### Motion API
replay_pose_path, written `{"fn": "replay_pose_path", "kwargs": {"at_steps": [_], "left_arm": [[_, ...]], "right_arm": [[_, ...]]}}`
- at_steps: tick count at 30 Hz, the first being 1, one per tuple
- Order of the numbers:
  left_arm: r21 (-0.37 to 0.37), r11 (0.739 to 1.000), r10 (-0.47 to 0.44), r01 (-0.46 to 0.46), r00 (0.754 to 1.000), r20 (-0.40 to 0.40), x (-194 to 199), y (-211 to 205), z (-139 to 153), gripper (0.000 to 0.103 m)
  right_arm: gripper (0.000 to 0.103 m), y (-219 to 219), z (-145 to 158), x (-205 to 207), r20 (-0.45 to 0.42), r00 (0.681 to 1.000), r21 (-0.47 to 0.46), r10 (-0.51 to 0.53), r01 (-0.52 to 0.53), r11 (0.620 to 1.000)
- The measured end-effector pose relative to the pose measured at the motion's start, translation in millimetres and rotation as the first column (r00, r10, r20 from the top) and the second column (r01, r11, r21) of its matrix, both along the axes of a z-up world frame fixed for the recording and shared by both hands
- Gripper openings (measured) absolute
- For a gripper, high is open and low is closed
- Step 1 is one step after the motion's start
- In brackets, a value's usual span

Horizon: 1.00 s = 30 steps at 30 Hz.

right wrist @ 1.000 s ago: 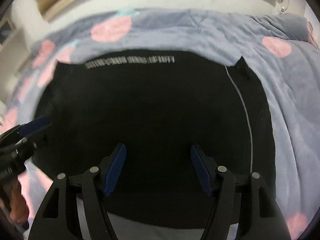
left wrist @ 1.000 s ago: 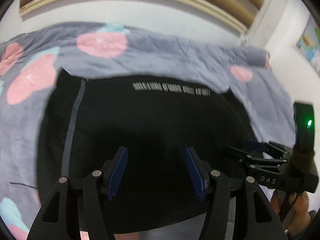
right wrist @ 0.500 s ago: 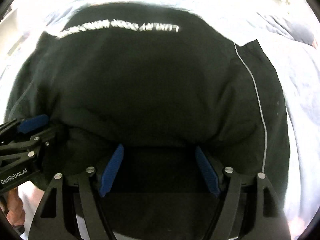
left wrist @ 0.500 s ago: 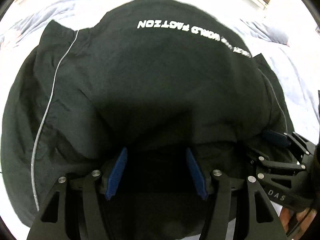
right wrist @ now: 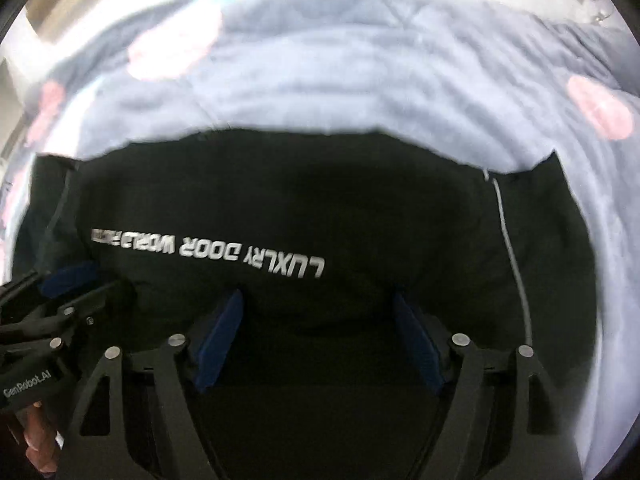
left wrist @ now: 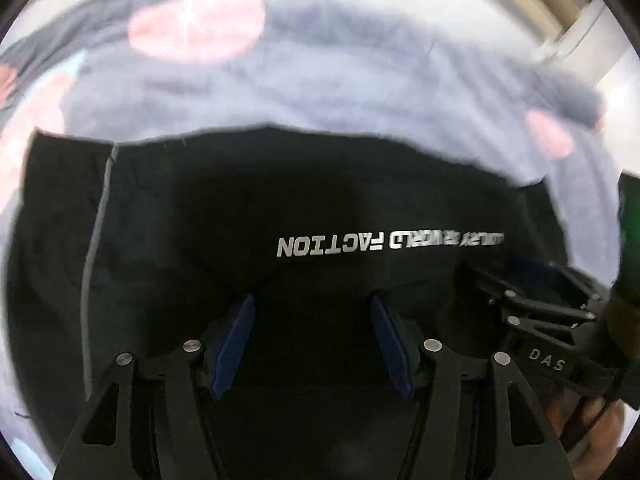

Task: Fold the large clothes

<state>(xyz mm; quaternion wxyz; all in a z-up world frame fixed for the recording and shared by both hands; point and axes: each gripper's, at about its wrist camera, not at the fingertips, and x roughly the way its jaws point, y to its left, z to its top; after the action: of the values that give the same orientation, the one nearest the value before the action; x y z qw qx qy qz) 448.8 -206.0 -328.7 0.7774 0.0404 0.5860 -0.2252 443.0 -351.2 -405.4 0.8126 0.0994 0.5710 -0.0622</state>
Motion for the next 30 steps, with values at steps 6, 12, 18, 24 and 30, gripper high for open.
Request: {"fn": "replay_pose_path", "kwargs": {"at_steps": [6, 12, 18, 24, 30], "left_arm": [[0.076, 0.997, -0.010, 0.006, 0.999, 0.052, -6.0, -10.8, -11.7, 0.065], [-0.030, 0.999, -0.016, 0.019, 0.997, 0.080, -36.0, 22.5, 29.5, 0.065], [-0.082, 0.996, 0.045, -0.035, 0.991, 0.123, -102.9, 77.7, 54.3, 0.065], [-0.023, 1.000, 0.005, -0.004, 0.998, 0.058, -115.1, 78.7, 3.3, 0.065], [-0.023, 0.998, 0.051, -0.050, 0.998, 0.027, -100.8, 73.9, -5.0, 0.067]], "right_arm": [[0.085, -2.3, -11.5, -4.4, 0.003, 1.000, -0.023, 0.000, 0.000, 1.000], [0.084, 0.8, 39.9, -59.7, 0.098, 0.995, 0.035, -0.010, 0.006, 0.999], [0.084, 22.8, 49.2, -135.9, 0.105, 0.994, 0.009, -0.007, 0.007, 1.000], [0.087, 26.2, -4.2, -138.7, 0.024, 1.000, -0.014, -0.020, 0.020, 1.000], [0.089, 21.9, -2.1, -135.4, 0.003, 1.000, -0.002, -0.031, 0.031, 1.000]]}}
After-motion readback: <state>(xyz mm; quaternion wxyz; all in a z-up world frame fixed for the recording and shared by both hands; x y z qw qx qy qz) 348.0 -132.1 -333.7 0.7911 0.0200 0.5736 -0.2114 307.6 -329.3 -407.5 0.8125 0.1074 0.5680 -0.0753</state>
